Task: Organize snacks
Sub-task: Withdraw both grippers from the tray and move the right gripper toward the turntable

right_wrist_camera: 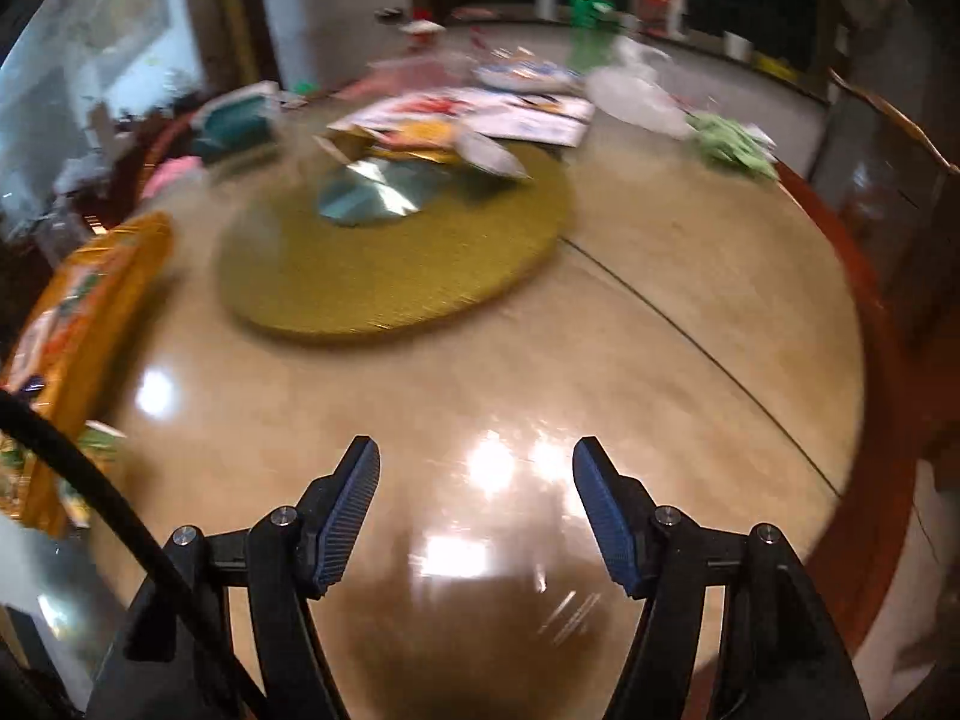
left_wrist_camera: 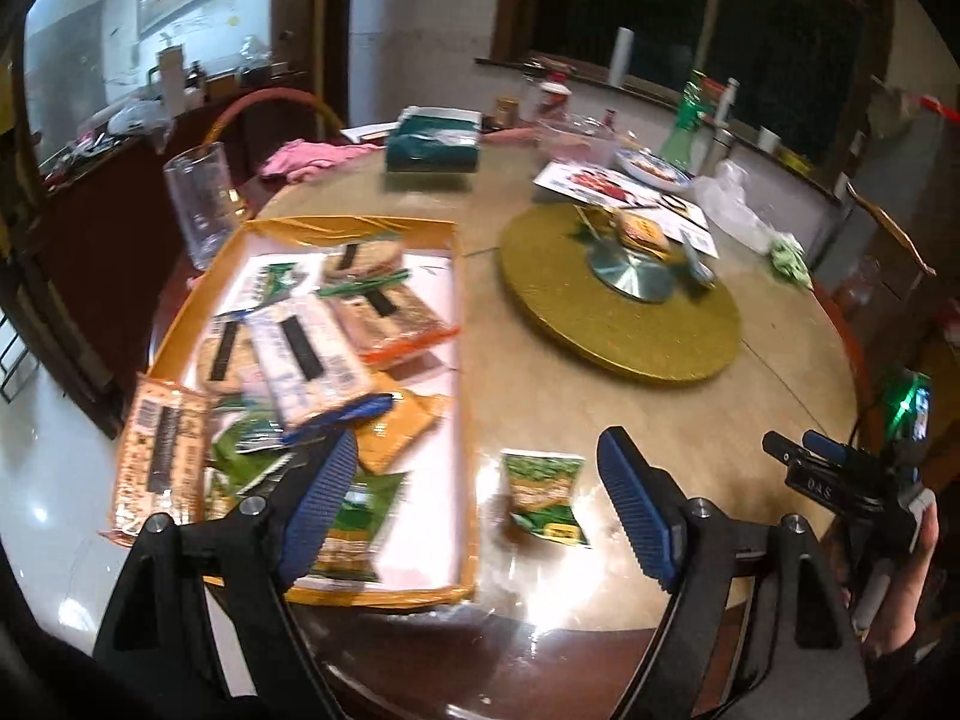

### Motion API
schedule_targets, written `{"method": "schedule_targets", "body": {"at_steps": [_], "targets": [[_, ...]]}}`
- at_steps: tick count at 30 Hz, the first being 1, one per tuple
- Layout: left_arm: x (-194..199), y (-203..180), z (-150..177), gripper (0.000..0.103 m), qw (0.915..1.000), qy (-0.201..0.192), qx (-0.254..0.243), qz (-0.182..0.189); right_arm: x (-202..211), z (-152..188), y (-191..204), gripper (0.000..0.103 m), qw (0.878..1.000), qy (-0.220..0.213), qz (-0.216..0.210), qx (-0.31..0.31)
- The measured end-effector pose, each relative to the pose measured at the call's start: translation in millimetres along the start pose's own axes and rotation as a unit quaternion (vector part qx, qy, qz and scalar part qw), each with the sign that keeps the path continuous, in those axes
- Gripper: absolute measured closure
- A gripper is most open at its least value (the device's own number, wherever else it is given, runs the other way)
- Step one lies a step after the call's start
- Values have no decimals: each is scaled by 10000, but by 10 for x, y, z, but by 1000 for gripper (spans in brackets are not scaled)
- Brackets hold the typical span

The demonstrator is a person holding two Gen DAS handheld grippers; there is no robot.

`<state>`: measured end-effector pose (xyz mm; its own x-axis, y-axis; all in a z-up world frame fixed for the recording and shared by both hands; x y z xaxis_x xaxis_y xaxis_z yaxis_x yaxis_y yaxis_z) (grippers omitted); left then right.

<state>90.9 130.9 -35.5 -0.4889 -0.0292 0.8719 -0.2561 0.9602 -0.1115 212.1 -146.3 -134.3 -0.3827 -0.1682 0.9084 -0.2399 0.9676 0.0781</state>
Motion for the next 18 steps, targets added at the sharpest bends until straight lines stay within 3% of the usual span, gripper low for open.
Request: {"method": "schedule_targets", "body": {"at_steps": [5,7,10,13,15,18], "targets": [[-71,-174,32,21,9998,131,-166,8,-98,105,-240,33,9994,165,182,-224],[-95,-214,45,21,9997,177,-194,21,-120,118,-239,24,9993,102,326,-149],[-118,-270,48,21,9995,210,-233,25,-135,100,-208,22,9995,100,267,-112],[-139,-313,50,21,9994,240,-263,46,-168,52,-246,14,9996,128,232,-105],[-149,-333,55,21,9993,254,-285,47,-201,21,-256,2,9996,177,210,-78],[-162,-354,54,21,9991,279,-313,49,-233,-35,-266,0,9997,203,162,1]]}}
Point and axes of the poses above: each gripper's, at about its wrist camera, not at the fingertips, and x roughly against the way its jaws point, y to its left, z to its underside, the point moved 2 cm from there along -x, roughly the way its jaws point, and after that the axes turned 15 degrees about y, right-handed, at the moved point
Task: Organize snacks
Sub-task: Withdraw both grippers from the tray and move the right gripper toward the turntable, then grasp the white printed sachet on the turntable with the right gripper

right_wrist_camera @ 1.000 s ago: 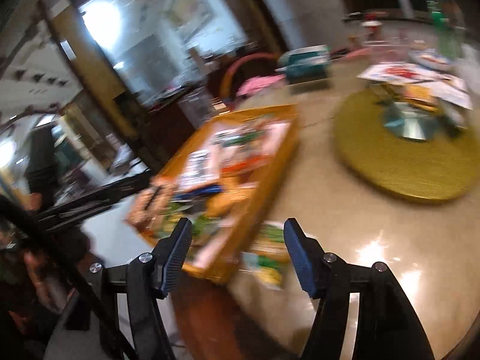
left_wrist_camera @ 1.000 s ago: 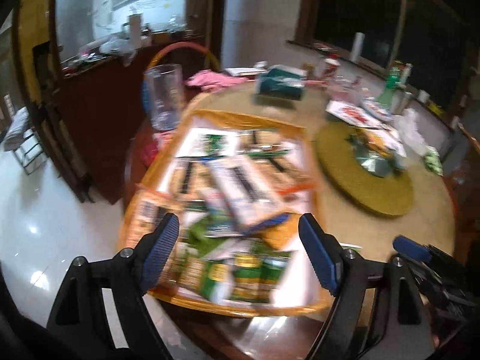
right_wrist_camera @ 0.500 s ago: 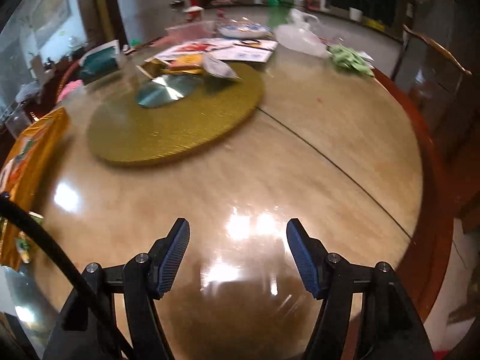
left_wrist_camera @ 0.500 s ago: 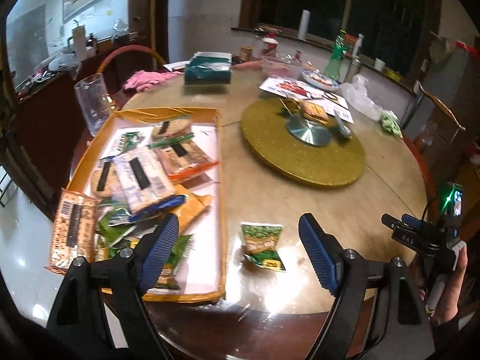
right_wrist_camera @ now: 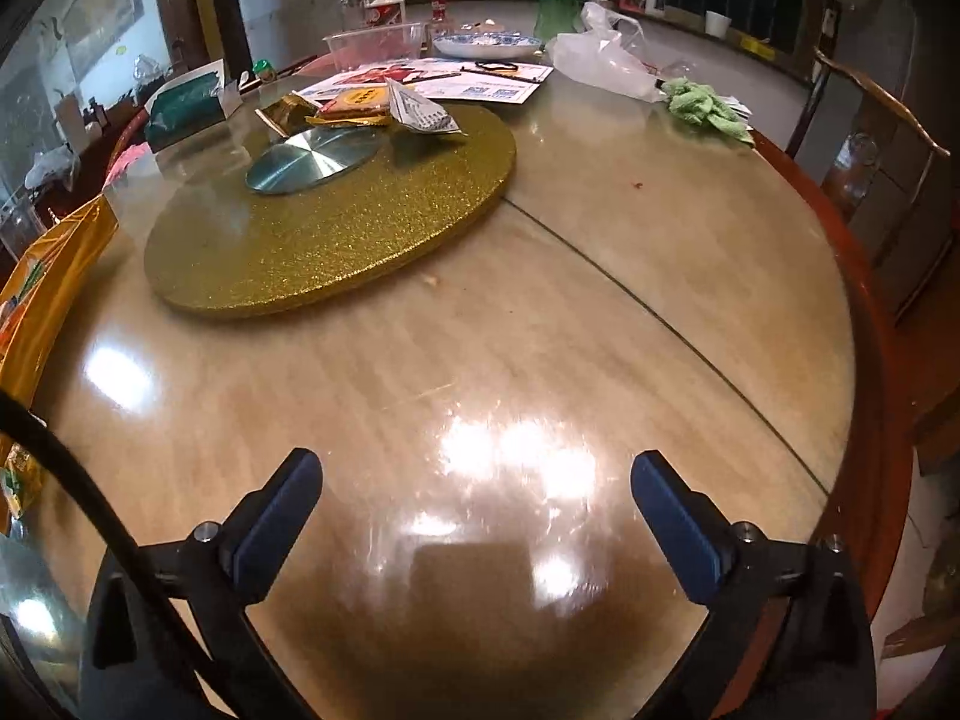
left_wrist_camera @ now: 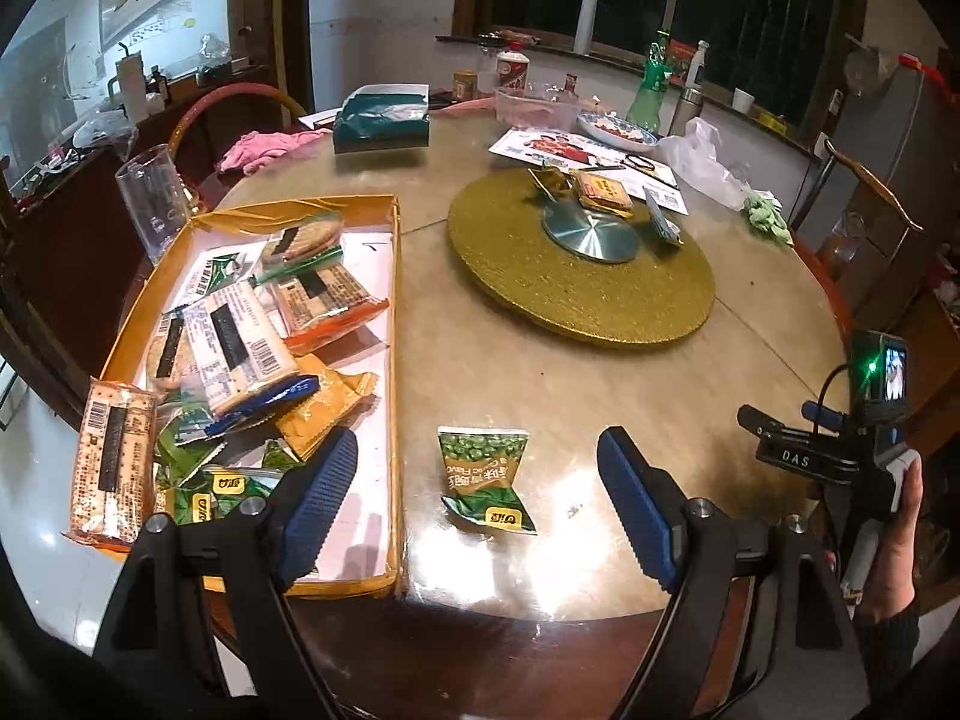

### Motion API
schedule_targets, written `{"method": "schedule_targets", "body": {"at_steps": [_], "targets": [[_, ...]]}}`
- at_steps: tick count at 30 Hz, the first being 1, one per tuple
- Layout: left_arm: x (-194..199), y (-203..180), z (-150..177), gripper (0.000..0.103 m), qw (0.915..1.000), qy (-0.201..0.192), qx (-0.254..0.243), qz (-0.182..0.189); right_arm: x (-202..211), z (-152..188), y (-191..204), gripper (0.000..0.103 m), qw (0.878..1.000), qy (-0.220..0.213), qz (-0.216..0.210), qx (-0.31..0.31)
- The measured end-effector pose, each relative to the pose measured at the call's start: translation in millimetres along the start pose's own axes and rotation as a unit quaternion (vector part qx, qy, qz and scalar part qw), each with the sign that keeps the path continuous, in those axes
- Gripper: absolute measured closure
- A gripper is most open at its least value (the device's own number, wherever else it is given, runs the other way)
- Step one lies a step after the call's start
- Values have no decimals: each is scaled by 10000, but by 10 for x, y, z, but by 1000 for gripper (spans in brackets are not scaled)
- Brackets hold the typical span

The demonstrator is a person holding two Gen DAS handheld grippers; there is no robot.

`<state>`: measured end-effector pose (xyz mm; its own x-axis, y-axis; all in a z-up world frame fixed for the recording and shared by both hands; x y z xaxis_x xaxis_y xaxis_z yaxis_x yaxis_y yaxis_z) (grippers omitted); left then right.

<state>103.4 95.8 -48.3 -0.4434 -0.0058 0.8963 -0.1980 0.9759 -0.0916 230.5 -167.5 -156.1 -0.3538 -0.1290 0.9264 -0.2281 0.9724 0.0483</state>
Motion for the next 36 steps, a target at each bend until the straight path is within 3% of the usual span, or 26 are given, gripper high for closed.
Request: {"method": "schedule_targets", "body": {"at_steps": [36], "targets": [[-218,-52,-81,21,9996,248,-4,155,-342,-916,136,0,9978,171,-217,602]]}}
Point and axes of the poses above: each gripper's, at about its wrist camera, not at the fingertips, and x roughly against the way its jaws point, y to its left, z to its underside, the point moved 2 cm from there along -x, roughly the way its jaws point, and after that the axes turned 15 degrees about y, right-handed, at the moved point
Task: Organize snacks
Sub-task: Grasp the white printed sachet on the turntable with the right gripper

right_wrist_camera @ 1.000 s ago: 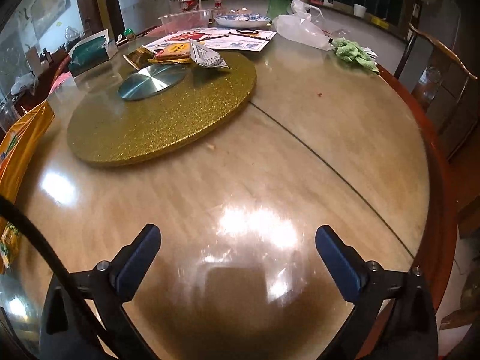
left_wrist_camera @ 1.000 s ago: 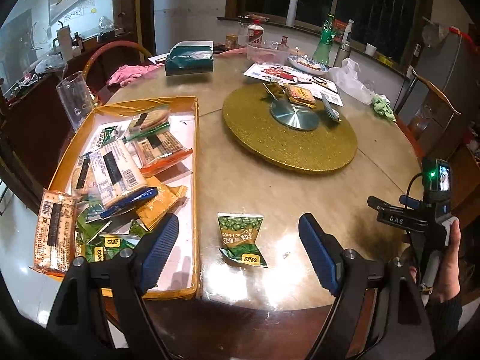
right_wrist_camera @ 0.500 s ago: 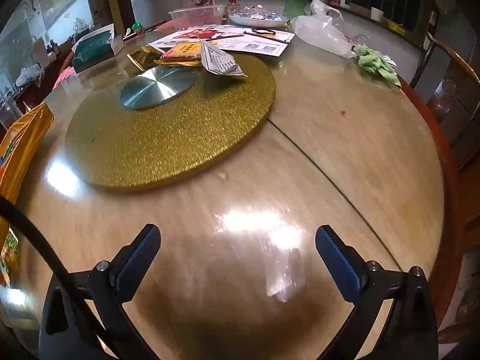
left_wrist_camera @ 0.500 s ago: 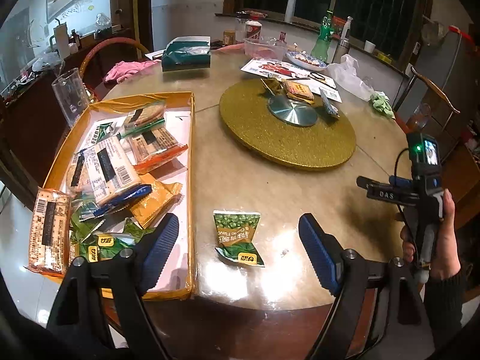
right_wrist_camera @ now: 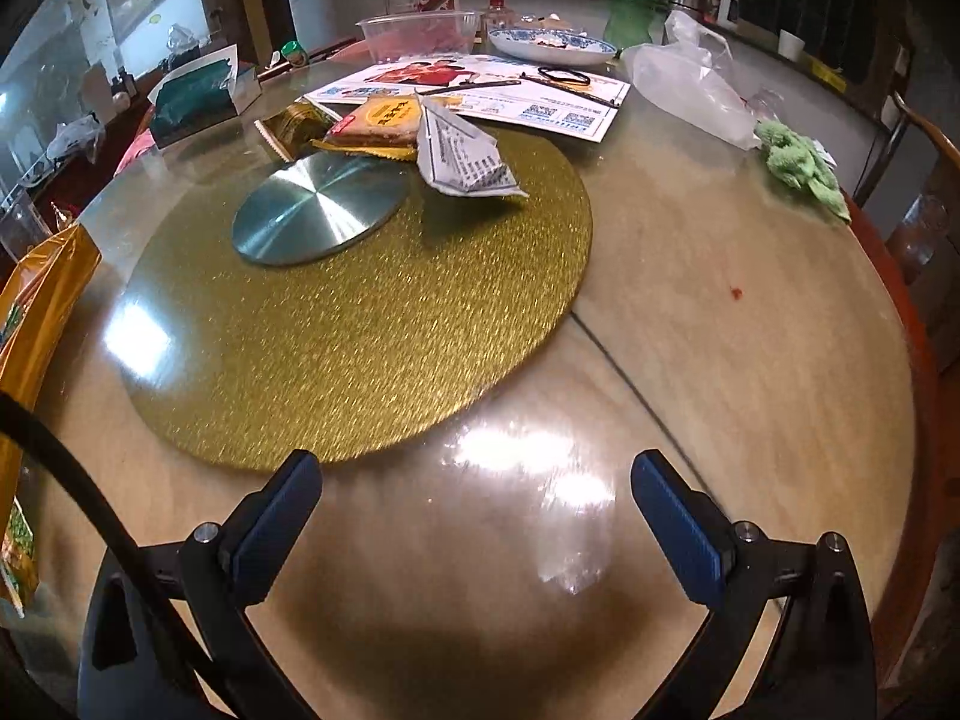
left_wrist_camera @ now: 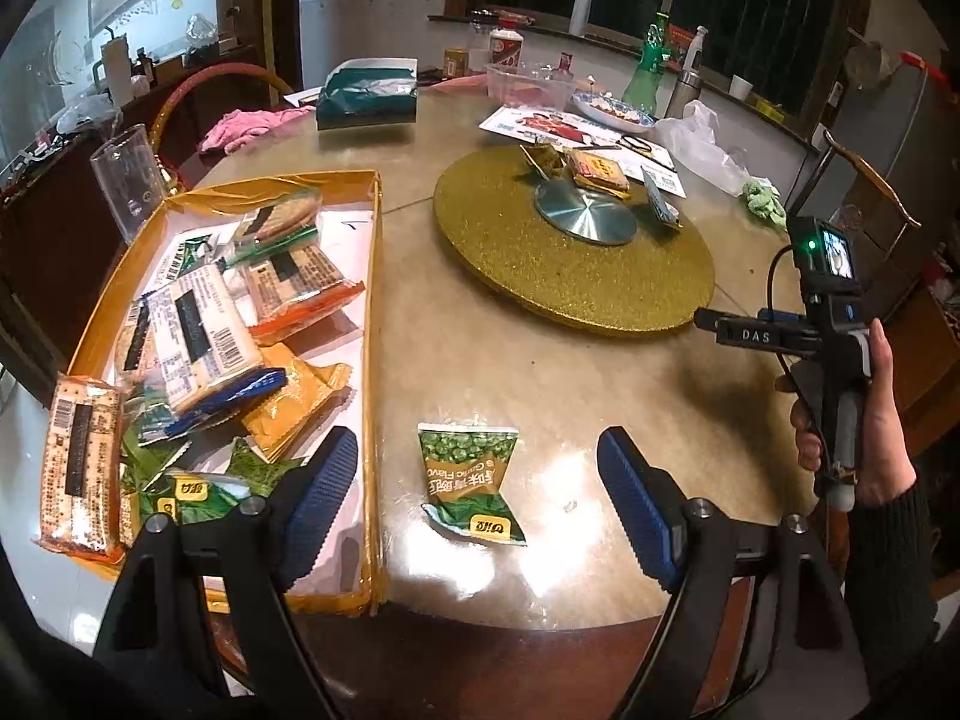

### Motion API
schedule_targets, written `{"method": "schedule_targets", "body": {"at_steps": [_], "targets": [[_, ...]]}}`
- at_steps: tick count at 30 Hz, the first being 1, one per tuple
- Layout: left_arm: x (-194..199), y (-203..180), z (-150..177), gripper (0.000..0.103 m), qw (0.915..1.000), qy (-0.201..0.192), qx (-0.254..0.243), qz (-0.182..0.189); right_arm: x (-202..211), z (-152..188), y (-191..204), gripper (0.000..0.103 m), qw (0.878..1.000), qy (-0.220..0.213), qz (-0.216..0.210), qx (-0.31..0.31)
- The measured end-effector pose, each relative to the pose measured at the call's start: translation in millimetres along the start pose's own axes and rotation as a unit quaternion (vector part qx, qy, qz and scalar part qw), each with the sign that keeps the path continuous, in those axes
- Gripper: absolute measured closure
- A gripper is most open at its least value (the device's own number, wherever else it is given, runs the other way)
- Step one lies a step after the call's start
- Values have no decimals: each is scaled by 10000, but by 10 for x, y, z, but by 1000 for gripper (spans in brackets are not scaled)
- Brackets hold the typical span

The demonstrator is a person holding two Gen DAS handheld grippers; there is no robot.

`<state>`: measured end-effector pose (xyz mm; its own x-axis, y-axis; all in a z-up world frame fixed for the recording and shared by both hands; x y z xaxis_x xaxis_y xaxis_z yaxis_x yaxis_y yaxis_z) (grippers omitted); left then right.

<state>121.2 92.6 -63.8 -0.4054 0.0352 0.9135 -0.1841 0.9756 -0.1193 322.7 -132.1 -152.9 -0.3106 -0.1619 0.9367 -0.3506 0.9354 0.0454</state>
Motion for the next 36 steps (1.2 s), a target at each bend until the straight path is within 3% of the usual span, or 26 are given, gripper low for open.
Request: {"method": "schedule_targets", "body": {"at_steps": [6,10,15,17,19,21,22,25,28,32,36], "targets": [[-27,-28,-22,21,10000,17,-28,36,-77,-297,-50,0,9998,-41,-187,73],[-46,0,-35,21,10000,49,28,25,-163,-674,-131,0,9985,-33,-538,7],[-24,59,-18,21,9999,26,95,-19,-265,-1164,-271,1,9887,-57,-1445,-401],[-6,64,3,21,10000,6,83,-52,-305,-1293,-261,3,9885,-65,-1443,-445],[13,63,20,21,10000,-22,64,-62,-327,-1377,-206,12,9908,-52,-1282,-440],[28,56,33,21,10000,-36,48,-50,-319,-1421,-126,45,9932,-53,-1115,-336],[31,50,30,21,10000,-39,42,-51,-311,-1423,-109,52,9939,-41,-1049,-338],[49,18,40,21,10000,-52,2,-44,-288,-1348,-116,58,9913,-20,-1263,-364],[57,-51,26,21,10000,-49,-82,-16,-226,-1112,-123,63,9923,-61,-1206,-268],[-14,-166,-57,21,9994,159,-225,200,-38,-483,-99,63,9936,-102,-1125,-28],[-155,-283,-232,21,9977,410,-325,437,150,132,-77,63,9972,-209,-696,198]]}}
Point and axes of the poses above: each gripper's, at about its wrist camera, not at the fingertips, and x roughly against the way its jaws point, y to its left, z to its underside, the point moved 2 cm from there along -x, roughly the way its jaws point, and after that the axes turned 15 degrees about y, right-handed, at the moved point
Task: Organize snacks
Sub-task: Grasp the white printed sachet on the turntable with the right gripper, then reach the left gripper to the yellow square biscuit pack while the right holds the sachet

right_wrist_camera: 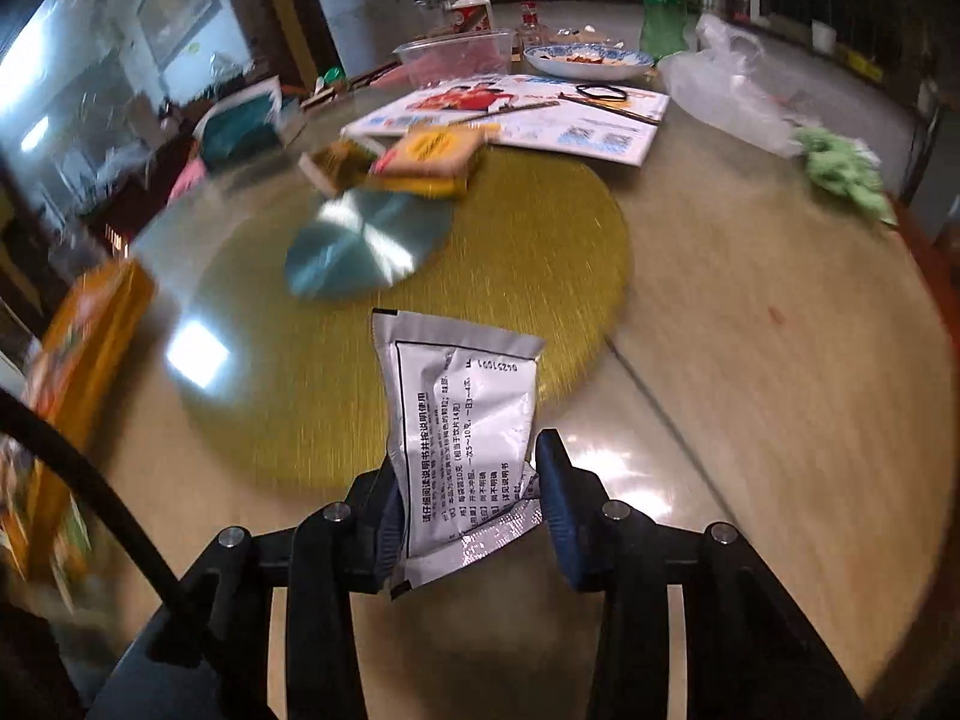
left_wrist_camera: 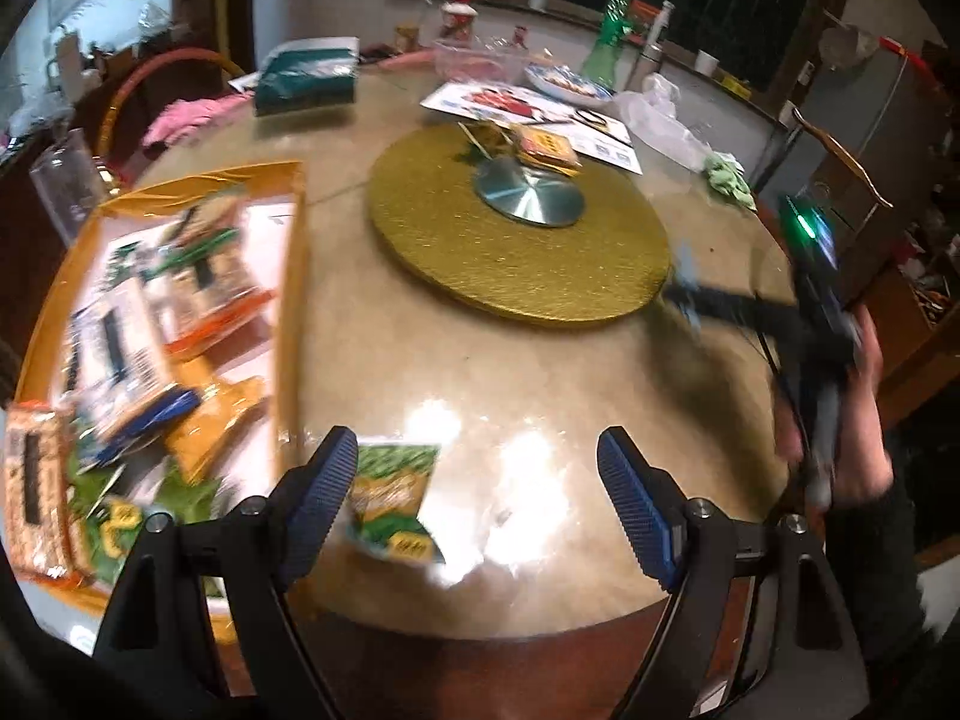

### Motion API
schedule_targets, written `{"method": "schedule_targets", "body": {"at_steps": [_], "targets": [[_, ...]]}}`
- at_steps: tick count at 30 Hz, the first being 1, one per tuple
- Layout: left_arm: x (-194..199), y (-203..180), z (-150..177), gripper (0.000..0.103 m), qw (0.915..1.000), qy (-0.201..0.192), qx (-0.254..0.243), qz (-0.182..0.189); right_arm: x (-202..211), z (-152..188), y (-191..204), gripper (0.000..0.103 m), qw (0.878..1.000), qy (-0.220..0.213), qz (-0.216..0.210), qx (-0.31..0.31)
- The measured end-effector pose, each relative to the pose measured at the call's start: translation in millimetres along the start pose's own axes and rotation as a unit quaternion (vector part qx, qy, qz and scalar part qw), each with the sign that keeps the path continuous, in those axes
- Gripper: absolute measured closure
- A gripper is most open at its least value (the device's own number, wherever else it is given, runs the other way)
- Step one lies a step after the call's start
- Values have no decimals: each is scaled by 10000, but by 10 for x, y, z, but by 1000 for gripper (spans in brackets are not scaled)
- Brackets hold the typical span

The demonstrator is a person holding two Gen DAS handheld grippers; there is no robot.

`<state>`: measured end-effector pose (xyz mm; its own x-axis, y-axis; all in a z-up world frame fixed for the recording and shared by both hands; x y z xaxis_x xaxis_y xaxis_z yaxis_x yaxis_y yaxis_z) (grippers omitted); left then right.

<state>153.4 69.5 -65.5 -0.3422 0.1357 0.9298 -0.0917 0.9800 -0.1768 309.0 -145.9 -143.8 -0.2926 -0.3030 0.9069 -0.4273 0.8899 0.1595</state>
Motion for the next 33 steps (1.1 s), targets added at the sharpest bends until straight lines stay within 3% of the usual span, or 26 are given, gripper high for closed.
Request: {"method": "schedule_targets", "body": {"at_steps": [4,8,15,20,24,29,32,33], "targets": [[-155,-147,-275,21,9996,163,-226,-41,155,481,-6,63,9981,-112,609,-82],[-358,-283,-711,21,9987,337,-357,-160,247,706,-183,63,9943,-226,790,-685],[-866,-587,-1714,21,9958,540,-533,-503,294,749,-434,62,9852,-572,810,-1395],[-1232,-730,-2397,21,9951,771,-400,-483,286,730,-439,62,9860,-594,725,-1377],[-1482,-737,-2901,21,9943,632,-193,-831,285,745,-429,62,9861,-593,741,-1361],[-1801,-819,-3225,20,9873,744,-331,-1362,270,731,-446,62,9878,-585,699,-1266],[-1897,-862,-3275,22,9868,757,-449,-1361,270,726,-467,62,9879,-601,633,-1285],[-1941,-830,-3260,28,9868,819,-352,-1352,266,718,-472,62,9878,-600,628,-1291]]}}
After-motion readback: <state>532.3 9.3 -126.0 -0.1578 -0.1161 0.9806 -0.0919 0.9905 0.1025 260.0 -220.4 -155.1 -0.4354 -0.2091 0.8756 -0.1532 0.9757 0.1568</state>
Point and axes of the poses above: each gripper's, at about its wrist camera, not at the fingertips, and x roughly against the way its jaws point, y to its left, z to its underside, the point moved 2 cm from there along -x, roughly the way its jaws point, and after that the axes turned 15 degrees about y, right-handed, at the moved point
